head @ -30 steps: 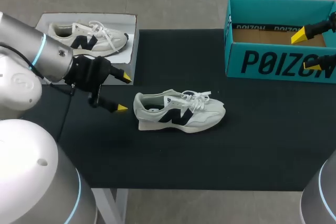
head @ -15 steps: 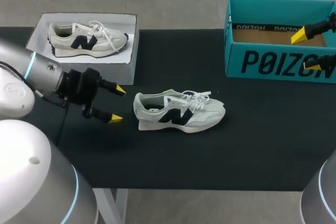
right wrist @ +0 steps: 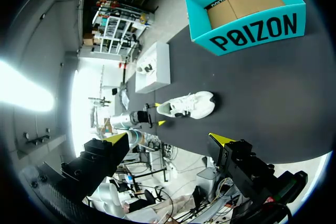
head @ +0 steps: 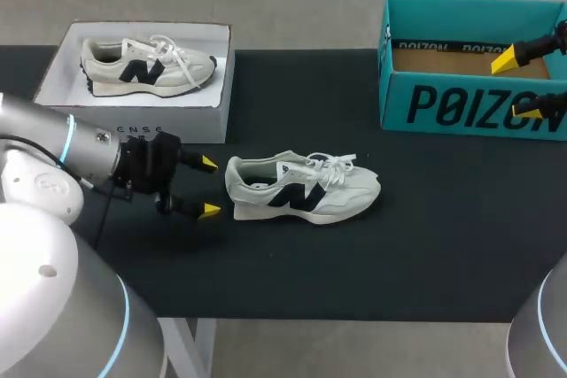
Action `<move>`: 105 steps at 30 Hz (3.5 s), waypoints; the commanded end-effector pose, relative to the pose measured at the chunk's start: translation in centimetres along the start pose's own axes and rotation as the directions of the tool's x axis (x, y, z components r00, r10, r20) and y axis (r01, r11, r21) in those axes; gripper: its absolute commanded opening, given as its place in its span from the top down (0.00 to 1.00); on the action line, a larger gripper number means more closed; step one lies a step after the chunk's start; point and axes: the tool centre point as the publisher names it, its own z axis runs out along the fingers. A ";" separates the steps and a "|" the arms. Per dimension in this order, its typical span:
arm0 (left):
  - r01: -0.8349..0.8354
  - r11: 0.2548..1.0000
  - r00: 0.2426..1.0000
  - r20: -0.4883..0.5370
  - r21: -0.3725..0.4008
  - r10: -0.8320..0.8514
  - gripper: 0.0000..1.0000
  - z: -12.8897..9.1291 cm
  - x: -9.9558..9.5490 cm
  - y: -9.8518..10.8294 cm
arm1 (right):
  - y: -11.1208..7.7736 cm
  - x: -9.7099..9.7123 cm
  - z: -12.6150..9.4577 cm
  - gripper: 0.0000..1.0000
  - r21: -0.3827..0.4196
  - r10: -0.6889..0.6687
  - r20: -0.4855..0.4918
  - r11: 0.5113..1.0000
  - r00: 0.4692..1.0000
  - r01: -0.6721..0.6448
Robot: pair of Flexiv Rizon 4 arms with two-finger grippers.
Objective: Take the shoe out of the shoebox, open the shoe tongue, remove and reinsert the insole, then place the shoe into the shoebox
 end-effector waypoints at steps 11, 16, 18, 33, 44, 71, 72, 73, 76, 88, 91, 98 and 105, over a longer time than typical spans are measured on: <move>0.008 1.000 0.999 -0.036 0.012 -0.007 0.00 2.7 -1.9 0.7 | 0.0 0.0 0.1 0.00 -0.002 0.002 0.002 1.000 1.000 -0.002; 0.011 1.000 0.998 -0.066 0.025 -0.009 0.00 4.0 -2.0 0.8 | 0.0 0.0 0.1 0.00 -0.002 0.002 0.002 1.000 1.000 -0.002; 0.011 0.999 0.997 -0.078 0.034 -0.009 0.00 4.4 -2.1 0.9 | 0.0 0.0 0.1 0.00 -0.002 0.002 0.002 1.000 1.000 -0.002; 0.005 0.997 0.992 -0.128 0.073 0.005 0.00 6.6 -2.0 0.0 | 0.0 0.0 0.1 0.00 -0.002 0.002 0.002 1.000 1.000 -0.002; 0.013 0.998 0.988 -0.155 0.069 -0.003 0.51 7.3 -2.0 0.5 | 0.0 0.0 0.1 0.00 -0.002 0.002 0.002 1.000 1.000 -0.002; 0.004 0.998 0.983 -0.183 0.070 0.009 1.00 7.5 -1.8 0.6 | -0.1 8.0 5.0 0.00 0.063 -0.234 0.501 0.970 0.833 0.234; 0.004 0.998 0.983 -0.183 0.070 0.009 1.00 7.5 -1.8 0.6 | -0.2 9.0 5.8 0.00 0.075 -0.256 0.533 0.964 0.807 0.256; 0.004 0.998 0.983 -0.183 0.070 0.009 1.00 7.5 -1.8 0.6 | -0.2 9.9 6.6 0.00 0.079 -0.270 0.551 0.959 0.790 0.272; 0.004 0.998 0.983 -0.183 0.070 0.009 1.00 7.5 -1.8 0.6 | -0.2 11.3 9.3 0.00 0.086 -0.294 0.630 0.946 0.719 0.312; 0.004 0.998 0.983 -0.183 0.070 0.009 1.00 7.5 -1.8 0.6 | 0.1 9.4 17.6 0.00 0.088 -0.253 0.711 0.958 0.656 0.274; 0.004 0.998 0.983 -0.183 0.070 0.009 1.00 7.5 -1.8 0.6 | 0.3 8.5 19.4 0.00 0.058 -0.206 0.720 0.969 0.662 0.239; 0.004 0.998 0.983 -0.183 0.070 0.009 1.00 7.5 -1.8 0.6 | 0.0 7.5 21.2 0.00 0.021 -0.100 0.656 0.993 0.748 0.113; 0.004 0.998 0.983 -0.183 0.070 0.009 1.00 7.5 -1.8 0.6 | 0.0 7.5 21.2 0.00 0.021 -0.100 0.656 0.993 0.748 0.113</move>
